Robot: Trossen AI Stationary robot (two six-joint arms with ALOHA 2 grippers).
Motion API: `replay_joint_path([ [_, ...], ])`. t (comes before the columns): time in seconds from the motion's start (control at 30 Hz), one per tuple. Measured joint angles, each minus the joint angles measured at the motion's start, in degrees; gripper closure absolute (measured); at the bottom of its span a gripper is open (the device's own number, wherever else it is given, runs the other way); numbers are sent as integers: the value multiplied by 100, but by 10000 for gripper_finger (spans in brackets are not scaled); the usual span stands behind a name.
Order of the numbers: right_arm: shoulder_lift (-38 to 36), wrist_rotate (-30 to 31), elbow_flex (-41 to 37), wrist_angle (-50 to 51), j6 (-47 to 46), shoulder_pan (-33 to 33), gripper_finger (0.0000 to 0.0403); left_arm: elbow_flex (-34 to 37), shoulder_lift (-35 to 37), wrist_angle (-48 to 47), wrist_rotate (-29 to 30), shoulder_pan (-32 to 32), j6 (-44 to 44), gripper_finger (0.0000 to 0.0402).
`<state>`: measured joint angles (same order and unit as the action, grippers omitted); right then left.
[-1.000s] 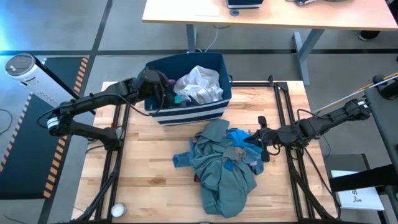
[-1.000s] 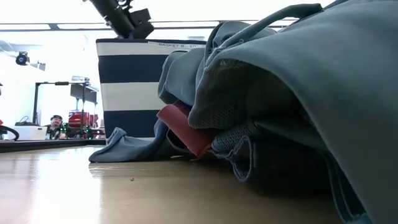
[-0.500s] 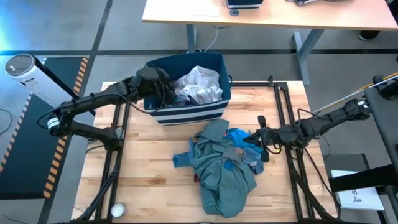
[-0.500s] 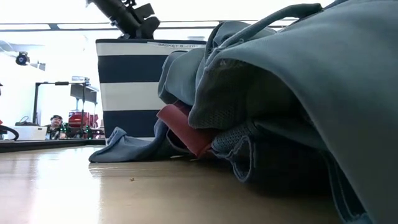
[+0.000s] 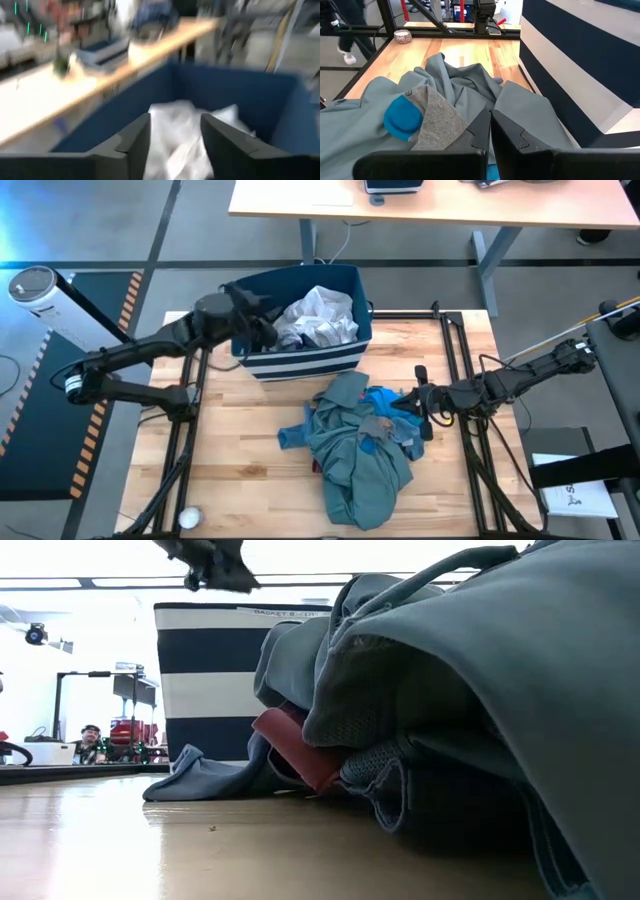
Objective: Sort clothes
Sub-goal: Put the gray sock into the blue laundry organizer
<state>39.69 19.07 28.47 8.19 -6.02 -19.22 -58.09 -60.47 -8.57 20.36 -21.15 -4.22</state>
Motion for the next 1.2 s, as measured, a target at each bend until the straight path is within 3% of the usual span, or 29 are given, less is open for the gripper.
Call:
replay_joint_path([
  [0.13, 139, -159, 0, -122, -36, 0, 403, 756, 560, 1355, -79, 605, -302, 308],
  [0.3, 546, -1133, 0, -586, 68, -2, 403, 1665, 1071, 2458, -149, 1430, -548, 376],
  [0.4, 850, -1409, 83, -698, -64, -8, 403, 2033, 1220, 2986, -149, 1881, -675, 397],
  [0.53, 1275, -1190, 324, -517, -136, -90, 393, 2341, 1233, 3557, -149, 2345, -781, 393],
  [0.73, 1912, -1095, 664, -365, -148, -254, 321, 2490, 1014, 3949, -149, 2734, -908, 393],
  [1.0, 2668, -583, 1073, 175, -550, -431, 215, 2547, 742, 4006, -144, 2811, -945, 368],
  [1.2, 3085, -483, 1369, 591, -865, -442, 182, 2569, 599, 4095, -138, 2811, -942, 351],
])
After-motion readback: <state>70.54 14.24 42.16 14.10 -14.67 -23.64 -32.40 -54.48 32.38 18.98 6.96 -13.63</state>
